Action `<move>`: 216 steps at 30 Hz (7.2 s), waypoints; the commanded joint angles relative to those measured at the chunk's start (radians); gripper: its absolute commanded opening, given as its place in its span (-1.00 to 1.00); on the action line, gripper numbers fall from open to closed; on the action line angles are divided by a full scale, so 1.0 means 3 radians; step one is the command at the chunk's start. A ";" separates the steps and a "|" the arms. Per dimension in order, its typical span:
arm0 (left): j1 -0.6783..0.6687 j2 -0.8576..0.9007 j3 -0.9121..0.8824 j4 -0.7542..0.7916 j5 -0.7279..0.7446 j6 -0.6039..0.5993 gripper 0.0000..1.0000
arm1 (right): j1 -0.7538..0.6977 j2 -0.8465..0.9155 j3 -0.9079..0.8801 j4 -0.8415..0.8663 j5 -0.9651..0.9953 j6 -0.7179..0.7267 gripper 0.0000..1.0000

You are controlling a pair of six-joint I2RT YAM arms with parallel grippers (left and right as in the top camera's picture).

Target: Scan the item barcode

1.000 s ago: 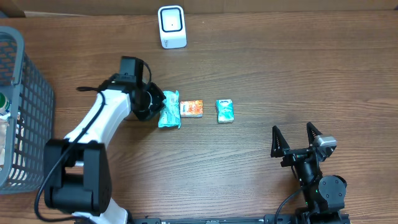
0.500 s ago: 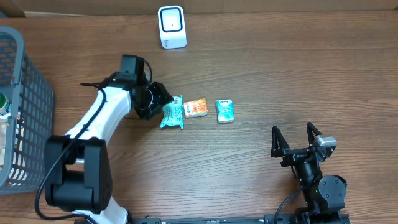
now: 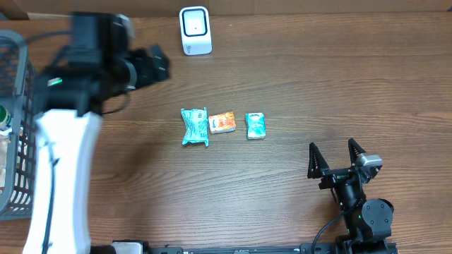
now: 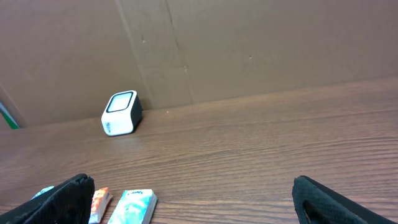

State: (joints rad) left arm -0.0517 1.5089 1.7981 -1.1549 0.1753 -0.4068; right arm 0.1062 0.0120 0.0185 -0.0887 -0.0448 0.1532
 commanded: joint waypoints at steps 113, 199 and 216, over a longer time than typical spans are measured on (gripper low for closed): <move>0.2749 0.1158 -0.0066 0.1848 -0.0752 0.1094 0.26 | 0.0019 -0.0031 -0.0036 0.0023 0.0023 -0.0013 1.00; -0.0323 0.1113 -0.0635 0.0556 -0.0646 0.0319 0.88 | 0.0019 -0.0031 -0.0034 0.0023 0.0022 -0.0013 1.00; 0.0838 -0.0211 0.0342 -0.0032 -0.0704 0.0374 0.98 | 0.0019 -0.0031 -0.0036 0.0023 0.0023 -0.0013 1.00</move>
State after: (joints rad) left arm 0.0860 1.4914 1.8668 -1.1587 -0.0307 -0.2634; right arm 0.1062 0.0120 0.0185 -0.0887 -0.0444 0.1532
